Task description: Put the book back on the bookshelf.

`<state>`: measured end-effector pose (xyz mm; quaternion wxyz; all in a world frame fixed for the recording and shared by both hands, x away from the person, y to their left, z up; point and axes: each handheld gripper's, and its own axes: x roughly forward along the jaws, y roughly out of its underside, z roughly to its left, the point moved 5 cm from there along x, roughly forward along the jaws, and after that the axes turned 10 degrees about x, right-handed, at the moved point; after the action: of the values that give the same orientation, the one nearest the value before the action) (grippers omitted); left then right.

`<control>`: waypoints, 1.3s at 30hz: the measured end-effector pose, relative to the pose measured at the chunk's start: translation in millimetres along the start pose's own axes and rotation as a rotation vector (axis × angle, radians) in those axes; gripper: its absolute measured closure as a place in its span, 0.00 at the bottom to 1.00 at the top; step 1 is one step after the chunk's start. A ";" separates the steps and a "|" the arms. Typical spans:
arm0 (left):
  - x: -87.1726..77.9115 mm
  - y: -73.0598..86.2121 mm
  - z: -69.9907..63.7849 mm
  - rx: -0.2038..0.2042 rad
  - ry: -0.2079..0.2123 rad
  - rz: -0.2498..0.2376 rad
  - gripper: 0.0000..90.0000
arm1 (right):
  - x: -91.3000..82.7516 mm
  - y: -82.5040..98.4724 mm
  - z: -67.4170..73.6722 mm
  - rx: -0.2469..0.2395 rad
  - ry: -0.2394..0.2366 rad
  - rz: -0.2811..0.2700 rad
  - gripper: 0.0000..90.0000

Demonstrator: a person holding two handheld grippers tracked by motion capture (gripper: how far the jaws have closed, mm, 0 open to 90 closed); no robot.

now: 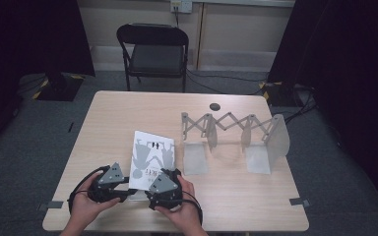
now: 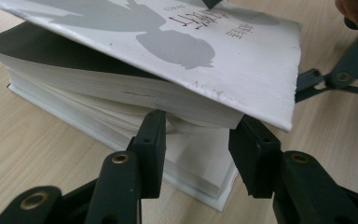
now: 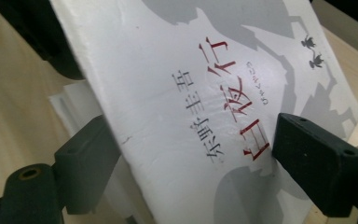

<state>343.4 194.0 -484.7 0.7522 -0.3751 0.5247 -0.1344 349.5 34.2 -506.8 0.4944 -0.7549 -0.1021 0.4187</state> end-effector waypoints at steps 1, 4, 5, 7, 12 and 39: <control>0.1 0.0 -0.2 0.000 0.001 0.003 0.64 | 1.2 0.3 -0.1 -0.007 0.010 -0.003 0.16; 0.7 1.0 -0.3 -0.002 0.005 -0.001 0.64 | 2.9 0.9 0.5 -0.033 0.027 -0.006 0.17; 0.6 1.7 0.4 -0.003 0.012 -0.001 0.64 | 2.7 0.9 0.1 -0.034 0.023 -0.005 0.18; 1.7 2.1 1.1 -0.006 0.016 -0.020 0.64 | 1.4 0.1 -0.4 -0.060 0.018 -0.006 0.24; 1.2 2.6 3.1 0.039 0.023 -0.080 0.50 | -5.8 -5.0 1.6 -0.140 0.060 0.017 0.42; 14.1 39.2 20.7 0.023 0.067 0.031 0.18 | -36.1 -39.9 -24.8 -0.135 0.062 0.066 0.64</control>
<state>360.1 221.1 -518.5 0.7405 -0.3535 0.5539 -0.1410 355.4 16.8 -450.4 0.4313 -0.8019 -0.0897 0.4035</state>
